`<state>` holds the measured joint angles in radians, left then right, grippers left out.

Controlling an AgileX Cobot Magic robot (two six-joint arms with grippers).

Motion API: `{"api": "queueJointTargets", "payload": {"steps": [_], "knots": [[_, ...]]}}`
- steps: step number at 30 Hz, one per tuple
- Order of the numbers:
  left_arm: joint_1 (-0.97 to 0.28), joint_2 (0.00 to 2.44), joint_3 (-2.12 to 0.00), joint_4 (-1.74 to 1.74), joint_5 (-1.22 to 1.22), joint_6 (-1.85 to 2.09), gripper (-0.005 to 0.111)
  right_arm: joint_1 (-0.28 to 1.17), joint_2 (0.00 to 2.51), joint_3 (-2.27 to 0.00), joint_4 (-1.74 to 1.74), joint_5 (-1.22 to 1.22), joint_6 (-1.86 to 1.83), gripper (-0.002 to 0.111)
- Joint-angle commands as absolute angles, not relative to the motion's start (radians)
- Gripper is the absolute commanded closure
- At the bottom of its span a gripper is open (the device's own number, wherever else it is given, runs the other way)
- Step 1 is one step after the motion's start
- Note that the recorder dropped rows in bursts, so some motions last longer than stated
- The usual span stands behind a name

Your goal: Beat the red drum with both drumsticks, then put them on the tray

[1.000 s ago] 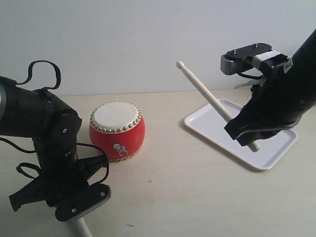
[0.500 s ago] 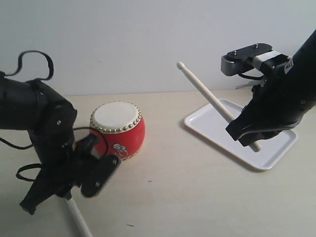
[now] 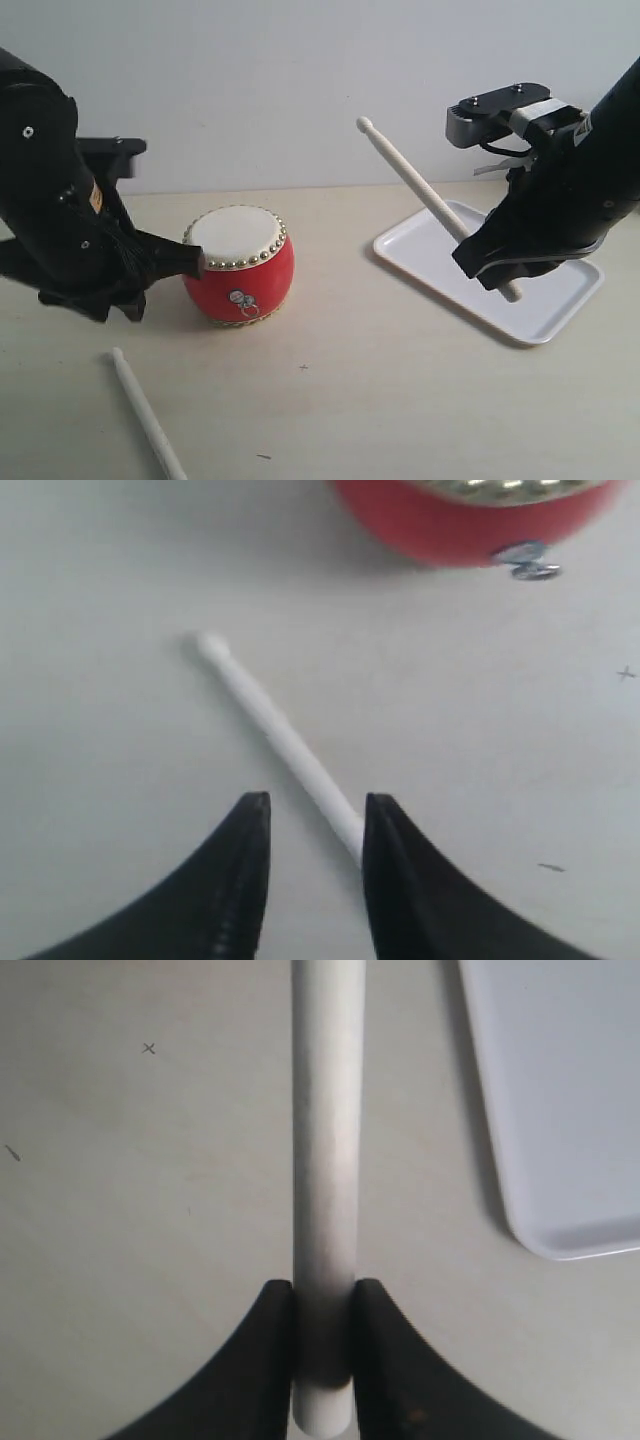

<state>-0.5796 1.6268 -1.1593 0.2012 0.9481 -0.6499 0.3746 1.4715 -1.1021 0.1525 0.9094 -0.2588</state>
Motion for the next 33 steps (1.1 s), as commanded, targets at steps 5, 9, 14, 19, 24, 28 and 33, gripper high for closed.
{"api": "queueJointTargets", "payload": {"steps": [5, 9, 14, 19, 24, 28, 33], "knots": [[-0.578, 1.688, -1.141, -0.087, 1.037, -0.898, 0.074, 0.372, 1.466, -1.101, 0.158, 0.909, -0.261, 0.108], [-0.589, 1.685, -1.016, -0.111, 0.885, -0.954, 0.074, 0.372, 1.466, -1.101, 0.158, 0.936, -0.261, 0.108], [-0.589, 1.661, -0.901, -0.131, 0.747, -1.008, 0.074, 0.372, 1.466, -1.101, 0.147, 0.947, -0.208, 0.108], [-0.621, 1.630, -0.833, -0.135, 0.652, -1.192, 0.074, 0.372, 1.466, -1.101, 0.146, 0.958, -0.193, 0.108], [-0.628, 1.649, -0.826, -0.135, 0.610, -1.265, 0.074, 0.372, 1.466, -1.101, 0.143, 0.966, -0.219, 0.108], [-0.628, 1.662, -0.826, -0.135, 0.623, -1.254, 0.074, 0.372, 1.466, -1.101, 0.143, 0.955, -0.238, 0.108], [-0.628, 1.664, -0.826, -0.131, 0.630, -1.232, 0.074, 0.372, 1.466, -1.101, 0.143, 0.948, -0.243, 0.108]]}}
